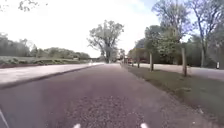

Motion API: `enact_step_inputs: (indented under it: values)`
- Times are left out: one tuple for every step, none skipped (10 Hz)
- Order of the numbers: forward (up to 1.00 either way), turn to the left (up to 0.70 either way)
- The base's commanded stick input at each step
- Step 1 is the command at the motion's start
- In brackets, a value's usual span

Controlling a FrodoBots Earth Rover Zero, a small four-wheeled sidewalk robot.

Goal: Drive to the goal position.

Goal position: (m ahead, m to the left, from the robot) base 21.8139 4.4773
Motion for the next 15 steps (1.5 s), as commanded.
enact_step_inputs:
  values:
    - [0.09,0.0]
    - [0.0,0.0]
    - [0.0,0.0]
    - [0.0,0.0]
    - [0.0,0.0]
    - [0.0,0.0]
    - [0.0,0.0]
    - [0.0,0.0]
    - [0.0,0.0]
    - [0.0,0.0]
    - [0.07,0.0]
    - [0.97,0.0]
    - [1.0,0.0]
    - [1.0,0.0]
    - [1.0,0.0]
